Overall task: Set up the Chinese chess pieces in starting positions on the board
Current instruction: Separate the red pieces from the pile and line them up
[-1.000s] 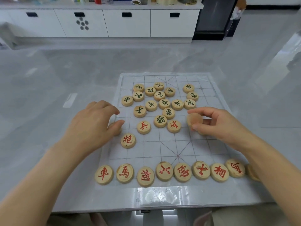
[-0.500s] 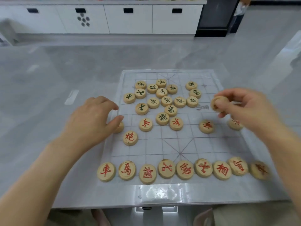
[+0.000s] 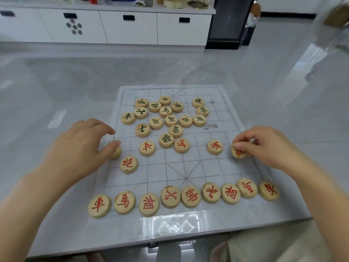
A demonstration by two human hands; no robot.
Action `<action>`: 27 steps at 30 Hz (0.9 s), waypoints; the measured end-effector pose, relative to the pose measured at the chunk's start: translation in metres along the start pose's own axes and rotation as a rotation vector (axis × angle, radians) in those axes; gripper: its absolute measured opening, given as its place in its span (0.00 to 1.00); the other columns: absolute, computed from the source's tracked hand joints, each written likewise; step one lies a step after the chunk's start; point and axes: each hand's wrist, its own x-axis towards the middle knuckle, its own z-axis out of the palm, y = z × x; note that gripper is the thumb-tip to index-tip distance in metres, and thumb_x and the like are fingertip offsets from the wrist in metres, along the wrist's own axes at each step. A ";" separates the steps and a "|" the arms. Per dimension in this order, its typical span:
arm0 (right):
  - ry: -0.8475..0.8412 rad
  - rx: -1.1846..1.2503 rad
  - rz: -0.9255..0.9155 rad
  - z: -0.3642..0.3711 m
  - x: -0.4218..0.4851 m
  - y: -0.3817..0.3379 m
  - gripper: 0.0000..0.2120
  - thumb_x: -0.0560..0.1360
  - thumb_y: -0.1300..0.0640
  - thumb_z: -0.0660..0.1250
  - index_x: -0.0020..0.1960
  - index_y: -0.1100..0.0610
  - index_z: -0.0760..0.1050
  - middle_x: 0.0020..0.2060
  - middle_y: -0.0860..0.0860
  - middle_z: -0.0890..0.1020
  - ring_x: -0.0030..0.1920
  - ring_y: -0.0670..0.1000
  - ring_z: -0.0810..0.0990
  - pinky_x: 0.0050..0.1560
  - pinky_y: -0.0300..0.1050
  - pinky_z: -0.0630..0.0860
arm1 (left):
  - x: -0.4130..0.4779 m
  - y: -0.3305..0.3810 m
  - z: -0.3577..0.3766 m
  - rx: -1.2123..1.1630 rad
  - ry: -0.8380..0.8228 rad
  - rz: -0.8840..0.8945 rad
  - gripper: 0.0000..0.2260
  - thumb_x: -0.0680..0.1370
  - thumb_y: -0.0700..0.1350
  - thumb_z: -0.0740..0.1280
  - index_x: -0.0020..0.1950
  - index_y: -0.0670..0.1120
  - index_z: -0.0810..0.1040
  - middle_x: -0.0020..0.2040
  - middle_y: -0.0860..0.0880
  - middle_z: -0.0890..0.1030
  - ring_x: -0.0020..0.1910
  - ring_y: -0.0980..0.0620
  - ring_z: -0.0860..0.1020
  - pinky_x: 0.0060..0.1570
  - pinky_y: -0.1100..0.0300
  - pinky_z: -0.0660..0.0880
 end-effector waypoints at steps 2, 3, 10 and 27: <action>-0.060 -0.089 -0.069 0.002 0.000 -0.004 0.05 0.73 0.55 0.69 0.46 0.51 0.83 0.38 0.44 0.77 0.40 0.43 0.75 0.42 0.39 0.70 | 0.001 0.000 0.000 -0.001 0.002 0.000 0.18 0.74 0.58 0.61 0.57 0.49 0.78 0.58 0.49 0.77 0.57 0.45 0.74 0.49 0.49 0.72; -0.095 -0.136 -0.096 0.006 0.001 -0.005 0.06 0.74 0.55 0.68 0.47 0.52 0.83 0.38 0.44 0.76 0.41 0.45 0.75 0.44 0.40 0.71 | 0.001 0.000 0.000 -0.003 0.000 0.001 0.18 0.74 0.58 0.61 0.57 0.49 0.78 0.58 0.49 0.76 0.57 0.45 0.74 0.49 0.49 0.72; 0.036 -0.067 -0.096 0.012 0.005 0.003 0.04 0.71 0.54 0.71 0.46 0.47 0.80 0.39 0.43 0.75 0.39 0.43 0.74 0.40 0.31 0.65 | 0.003 -0.001 0.001 -0.017 0.011 -0.013 0.18 0.74 0.58 0.61 0.57 0.50 0.77 0.59 0.49 0.76 0.57 0.46 0.73 0.50 0.49 0.73; 0.016 -0.100 -0.310 0.053 0.063 -0.097 0.04 0.73 0.52 0.67 0.45 0.51 0.80 0.38 0.43 0.74 0.39 0.44 0.72 0.41 0.42 0.69 | -0.002 -0.060 0.057 -0.059 0.047 -0.051 0.20 0.76 0.56 0.51 0.59 0.49 0.74 0.57 0.49 0.77 0.54 0.44 0.74 0.49 0.50 0.72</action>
